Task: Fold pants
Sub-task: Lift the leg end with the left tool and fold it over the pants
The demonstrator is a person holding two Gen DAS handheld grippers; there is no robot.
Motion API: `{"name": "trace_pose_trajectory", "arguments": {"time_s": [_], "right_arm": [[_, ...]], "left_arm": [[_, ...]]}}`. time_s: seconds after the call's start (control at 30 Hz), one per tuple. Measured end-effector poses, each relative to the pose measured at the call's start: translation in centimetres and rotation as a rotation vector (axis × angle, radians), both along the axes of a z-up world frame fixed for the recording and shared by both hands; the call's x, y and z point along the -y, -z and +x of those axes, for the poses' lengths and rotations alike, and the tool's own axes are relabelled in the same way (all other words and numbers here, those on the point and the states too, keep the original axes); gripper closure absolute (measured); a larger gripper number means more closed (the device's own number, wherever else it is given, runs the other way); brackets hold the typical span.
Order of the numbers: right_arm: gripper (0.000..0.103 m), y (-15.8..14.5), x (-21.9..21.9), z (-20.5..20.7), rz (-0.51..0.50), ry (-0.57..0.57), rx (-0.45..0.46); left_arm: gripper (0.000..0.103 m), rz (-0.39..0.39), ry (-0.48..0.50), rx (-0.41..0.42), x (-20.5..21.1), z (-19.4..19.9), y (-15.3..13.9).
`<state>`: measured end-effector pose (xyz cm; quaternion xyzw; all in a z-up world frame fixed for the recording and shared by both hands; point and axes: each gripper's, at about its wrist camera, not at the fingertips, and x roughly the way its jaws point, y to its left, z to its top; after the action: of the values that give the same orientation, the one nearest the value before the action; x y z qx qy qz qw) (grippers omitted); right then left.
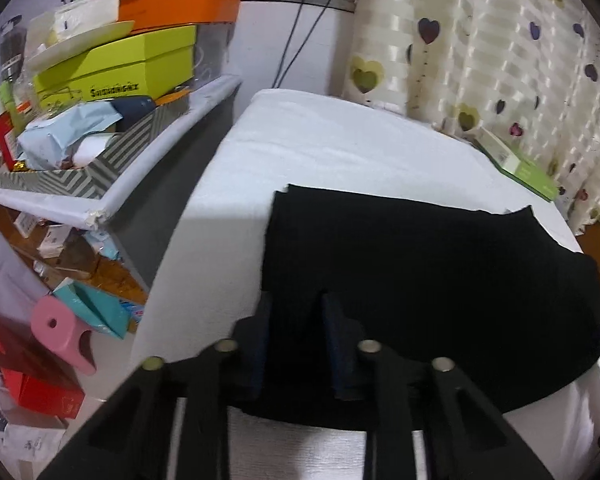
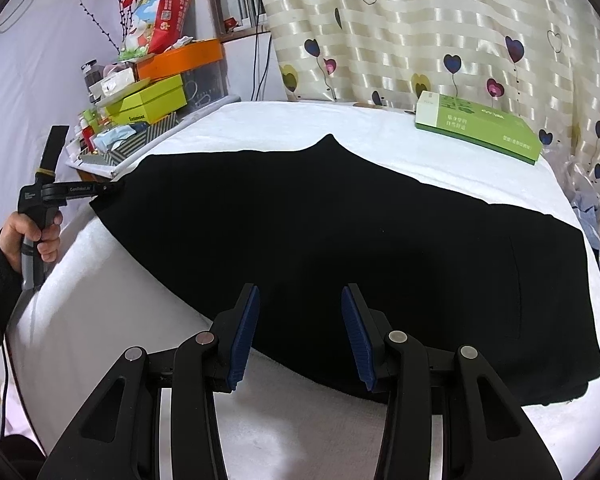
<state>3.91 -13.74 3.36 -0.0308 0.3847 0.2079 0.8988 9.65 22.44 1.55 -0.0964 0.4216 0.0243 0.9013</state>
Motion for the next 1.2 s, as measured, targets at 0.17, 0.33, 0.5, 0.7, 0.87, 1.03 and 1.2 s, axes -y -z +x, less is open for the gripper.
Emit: {"name": "trace_pose_trajectory", "arguments": {"time_s": [0.17,0.33,0.5,0.7,0.87,1.03,1.2], "right_arm": [[0.059,-0.2,0.2,-0.1,0.008,0.011,0.000],[0.059,-0.4,0.8,-0.2,0.025,0.028,0.002],[0.059,-0.3,1.3,-0.2,0.046,0.045,-0.005],[0.059,-0.4,1.6,-0.4,0.059,0.050,0.000],[0.059,-0.5,2.6,-0.7,0.070,0.074,0.004],[0.059,-0.5,3.9,-0.8,0.077,0.102,0.003],[0.059,-0.3,5.4,-1.0,0.080,0.136,-0.003]], "left_arm": [[0.093,-0.035,-0.021,-0.007,-0.3,-0.1,0.0],[0.095,-0.079,-0.042,0.019,-0.1,-0.4,-0.9],[0.095,-0.131,-0.026,0.069,0.8,-0.9,-3.0],[0.095,-0.171,0.033,0.134,3.5,-0.9,-5.9],[0.096,-0.203,0.123,0.178,7.5,0.0,-8.1],[0.096,-0.229,0.239,0.183,12.9,1.3,-8.8],[0.096,-0.261,0.361,0.147,19.1,2.4,-7.7]]}}
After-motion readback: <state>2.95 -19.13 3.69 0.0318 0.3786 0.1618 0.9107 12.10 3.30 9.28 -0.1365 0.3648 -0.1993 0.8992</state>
